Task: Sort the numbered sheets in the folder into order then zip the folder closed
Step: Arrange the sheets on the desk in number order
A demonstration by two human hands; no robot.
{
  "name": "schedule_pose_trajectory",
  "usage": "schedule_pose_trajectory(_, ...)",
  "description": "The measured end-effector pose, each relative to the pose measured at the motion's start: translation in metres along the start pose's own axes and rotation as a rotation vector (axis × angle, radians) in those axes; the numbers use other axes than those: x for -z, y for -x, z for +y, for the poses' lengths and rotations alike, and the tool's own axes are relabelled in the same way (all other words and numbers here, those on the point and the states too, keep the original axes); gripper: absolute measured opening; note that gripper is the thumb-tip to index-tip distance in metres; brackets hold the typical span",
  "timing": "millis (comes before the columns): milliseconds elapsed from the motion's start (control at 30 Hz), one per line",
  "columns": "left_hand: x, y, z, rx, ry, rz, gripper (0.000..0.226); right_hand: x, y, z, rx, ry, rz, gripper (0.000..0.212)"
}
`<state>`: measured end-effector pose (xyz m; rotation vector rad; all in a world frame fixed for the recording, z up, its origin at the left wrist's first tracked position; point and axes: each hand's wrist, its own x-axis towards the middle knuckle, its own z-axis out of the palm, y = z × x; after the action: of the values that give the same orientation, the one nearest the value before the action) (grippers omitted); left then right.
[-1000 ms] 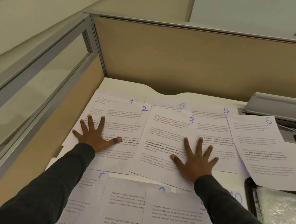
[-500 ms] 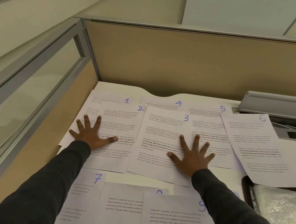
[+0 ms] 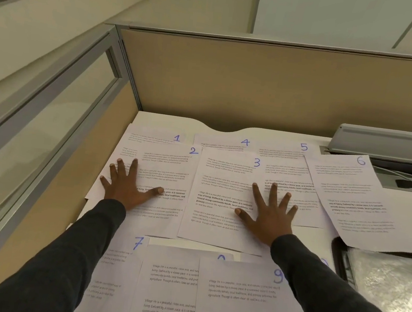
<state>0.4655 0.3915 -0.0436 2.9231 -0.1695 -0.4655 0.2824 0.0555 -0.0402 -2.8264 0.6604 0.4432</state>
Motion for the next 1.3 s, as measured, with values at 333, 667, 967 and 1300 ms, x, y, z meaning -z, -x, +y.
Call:
schedule_pose_trajectory(333, -0.036, 0.096, 0.065, -0.194, 0.171, 0.135, 0.106, -0.003, 0.082, 0.043, 0.041, -0.149, 0.148, 0.106)
schedule_pose_trajectory(667, -0.087, 0.233, 0.183, -0.349, 0.406, 0.079, 0.103, -0.003, 0.162, 0.132, -0.001, -0.276, 0.180, 0.091)
schedule_pose_trajectory(967, -0.150, 0.368, 0.320, -0.431, 0.544, -0.029, 0.087, -0.011, 0.225, 0.272, -0.091, -0.332, 0.174, 0.091)
schedule_pose_trajectory(1300, -0.199, 0.441, 0.427, -0.192, 0.412, -0.174, 0.096, -0.051, 0.256, 0.409, -0.042, -0.149, 0.080, 0.096)
